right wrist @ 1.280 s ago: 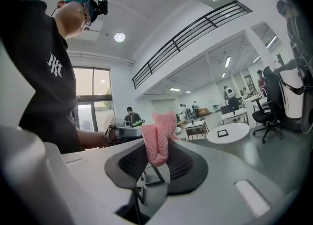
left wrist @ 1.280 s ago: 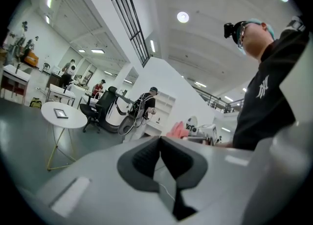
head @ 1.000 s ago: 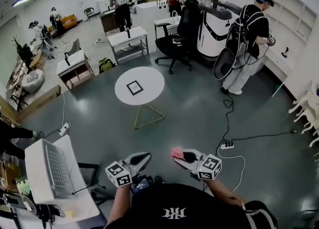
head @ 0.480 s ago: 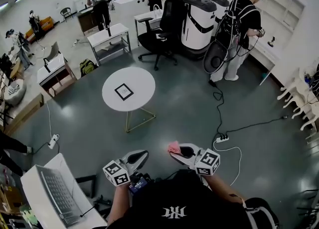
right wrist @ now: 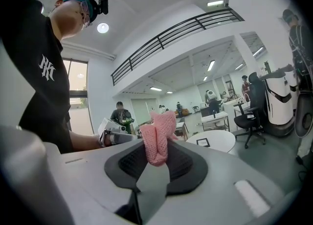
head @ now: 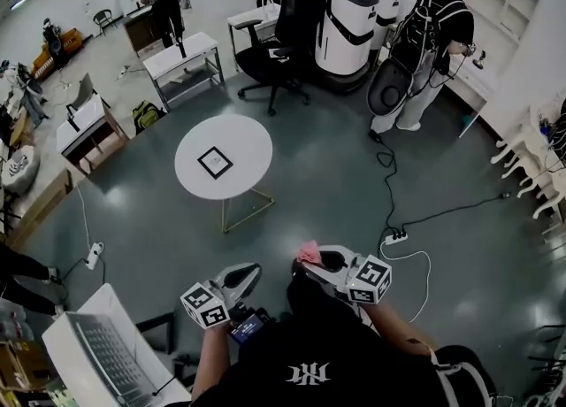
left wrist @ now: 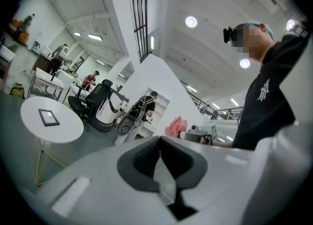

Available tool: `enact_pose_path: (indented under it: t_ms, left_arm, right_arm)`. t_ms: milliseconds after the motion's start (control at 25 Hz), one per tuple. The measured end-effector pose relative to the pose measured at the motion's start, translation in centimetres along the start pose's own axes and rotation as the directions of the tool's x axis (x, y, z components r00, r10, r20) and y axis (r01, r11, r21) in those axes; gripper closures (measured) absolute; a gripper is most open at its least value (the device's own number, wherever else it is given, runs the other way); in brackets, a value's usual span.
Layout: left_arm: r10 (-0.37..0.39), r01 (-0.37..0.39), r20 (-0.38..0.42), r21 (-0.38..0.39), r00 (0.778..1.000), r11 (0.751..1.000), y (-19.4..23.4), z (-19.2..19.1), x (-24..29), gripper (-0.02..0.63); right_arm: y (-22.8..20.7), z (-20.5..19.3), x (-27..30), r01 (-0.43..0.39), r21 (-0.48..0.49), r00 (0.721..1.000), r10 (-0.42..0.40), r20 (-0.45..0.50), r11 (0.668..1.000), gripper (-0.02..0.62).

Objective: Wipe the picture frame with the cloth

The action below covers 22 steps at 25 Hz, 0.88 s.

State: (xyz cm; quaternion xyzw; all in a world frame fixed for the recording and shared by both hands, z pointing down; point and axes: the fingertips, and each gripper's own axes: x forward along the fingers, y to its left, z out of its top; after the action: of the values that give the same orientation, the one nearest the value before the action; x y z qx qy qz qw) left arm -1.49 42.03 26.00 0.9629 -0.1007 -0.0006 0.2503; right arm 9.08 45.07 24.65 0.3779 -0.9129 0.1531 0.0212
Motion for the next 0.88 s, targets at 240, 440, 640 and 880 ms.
enact_pose_path:
  t_ms: [240, 440, 640, 880]
  left_arm:
    - [0.012, -0.012, -0.008, 0.018, 1.0, 1.0, 3.5, 2.9, 2.1, 0.603]
    - [0.036, -0.035, -0.008, 0.055, 0.999, 0.998, 7.0, 6.9, 4.9, 0.603]
    - [0.071, -0.072, 0.013, 0.085, 0.997, 0.994, 10.0, 11.4, 7.6, 0.603]
    - [0.131, -0.132, 0.02, 0.081, 0.991, 0.988, 14.5, 14.6, 10.3, 0.603]
  right_arm:
    - [-4.4, 1.8, 2.7, -0.012, 0.002, 1.0, 0.012, 0.029, 1.0, 0.509]
    - [-9.1, 5.0, 5.1, -0.041, -0.015, 0.997, 0.042, 0.06, 0.999, 0.509]
    - [-13.9, 7.8, 7.6, -0.089, -0.024, 0.993, 0.091, 0.069, 0.996, 0.509]
    - [-19.9, 10.9, 10.3, -0.132, -0.041, 0.986, 0.135, 0.098, 0.99, 0.509]
